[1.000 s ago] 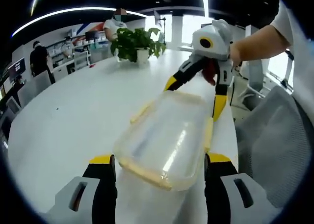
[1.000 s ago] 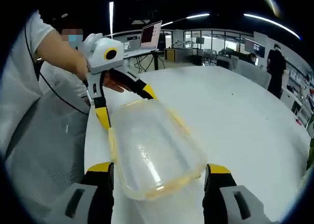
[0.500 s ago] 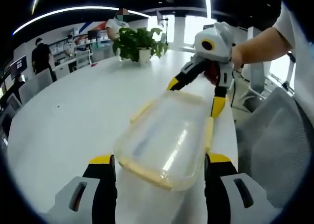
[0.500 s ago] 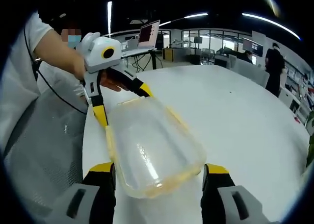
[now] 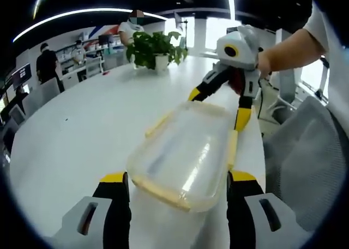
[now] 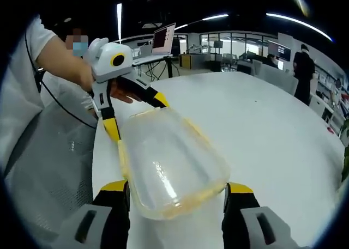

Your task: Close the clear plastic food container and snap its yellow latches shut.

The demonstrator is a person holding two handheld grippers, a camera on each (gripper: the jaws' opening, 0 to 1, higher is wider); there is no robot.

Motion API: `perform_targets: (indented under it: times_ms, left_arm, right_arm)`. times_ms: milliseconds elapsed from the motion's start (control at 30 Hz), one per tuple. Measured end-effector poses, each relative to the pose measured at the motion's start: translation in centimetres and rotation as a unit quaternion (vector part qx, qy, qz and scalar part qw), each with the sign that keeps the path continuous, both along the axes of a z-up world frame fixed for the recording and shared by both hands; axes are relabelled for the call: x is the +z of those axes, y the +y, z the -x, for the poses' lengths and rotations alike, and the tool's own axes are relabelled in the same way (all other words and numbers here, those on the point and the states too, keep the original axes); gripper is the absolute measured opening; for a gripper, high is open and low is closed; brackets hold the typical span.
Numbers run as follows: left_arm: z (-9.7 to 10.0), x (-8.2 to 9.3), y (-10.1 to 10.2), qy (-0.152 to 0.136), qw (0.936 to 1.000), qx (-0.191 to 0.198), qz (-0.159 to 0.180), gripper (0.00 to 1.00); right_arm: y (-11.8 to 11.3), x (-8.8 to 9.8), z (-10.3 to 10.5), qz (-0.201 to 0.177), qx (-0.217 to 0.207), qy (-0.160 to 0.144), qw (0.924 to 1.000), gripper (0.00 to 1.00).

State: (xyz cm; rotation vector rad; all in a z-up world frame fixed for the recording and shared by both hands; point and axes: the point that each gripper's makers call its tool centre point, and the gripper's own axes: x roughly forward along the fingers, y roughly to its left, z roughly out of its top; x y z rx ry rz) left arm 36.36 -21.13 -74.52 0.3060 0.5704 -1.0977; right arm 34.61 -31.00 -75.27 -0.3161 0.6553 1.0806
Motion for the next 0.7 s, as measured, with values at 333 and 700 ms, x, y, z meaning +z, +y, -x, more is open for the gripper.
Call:
perform_targets:
  times_ms: [333, 700]
  left_arm:
    - [0.0, 0.1, 1.0, -0.003, 1.0, 0.0, -0.006, 0.69]
    - [0.1, 0.0, 4.2, -0.001, 0.9999, 0.006, -0.013, 0.69]
  right_arm:
    - [1.0, 0.0, -0.1, -0.002, -0.001, 0.0, 1.0, 0.68]
    - [4.1, -0.1, -0.3, 0.0, 0.007, 0.001, 1.0, 0.68]
